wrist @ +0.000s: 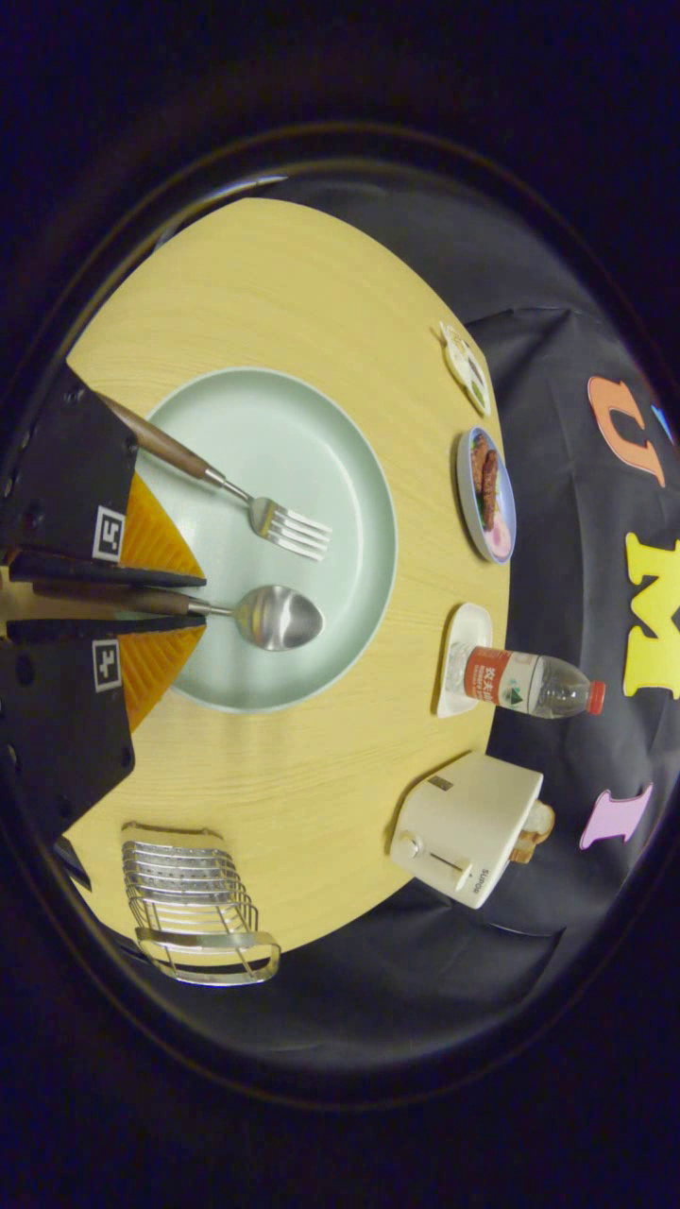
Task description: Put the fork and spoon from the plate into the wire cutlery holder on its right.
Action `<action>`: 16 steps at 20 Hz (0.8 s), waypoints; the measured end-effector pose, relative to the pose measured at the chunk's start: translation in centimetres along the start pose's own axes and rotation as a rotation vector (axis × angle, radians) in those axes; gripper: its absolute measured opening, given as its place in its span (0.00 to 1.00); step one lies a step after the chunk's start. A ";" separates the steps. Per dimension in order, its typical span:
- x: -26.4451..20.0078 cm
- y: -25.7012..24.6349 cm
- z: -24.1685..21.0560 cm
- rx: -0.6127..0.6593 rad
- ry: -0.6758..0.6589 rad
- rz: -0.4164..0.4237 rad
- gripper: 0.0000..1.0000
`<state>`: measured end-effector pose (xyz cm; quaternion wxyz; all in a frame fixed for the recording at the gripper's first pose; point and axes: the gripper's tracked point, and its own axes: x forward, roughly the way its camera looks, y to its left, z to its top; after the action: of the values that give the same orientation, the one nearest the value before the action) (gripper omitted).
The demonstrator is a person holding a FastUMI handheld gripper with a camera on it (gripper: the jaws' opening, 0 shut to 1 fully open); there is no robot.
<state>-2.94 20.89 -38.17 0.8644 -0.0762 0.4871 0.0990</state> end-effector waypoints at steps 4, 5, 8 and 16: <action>-1.0 -0.1 0.0 0.014 0.076 0.022 0.06; -1.6 -0.3 0.3 0.028 0.086 0.030 0.06; -3.9 -1.3 1.0 0.076 0.106 0.053 0.06; -10.6 -6.0 3.7 0.164 0.107 0.112 0.00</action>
<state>-3.78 14.88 -26.98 0.8335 0.0169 0.5426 0.1025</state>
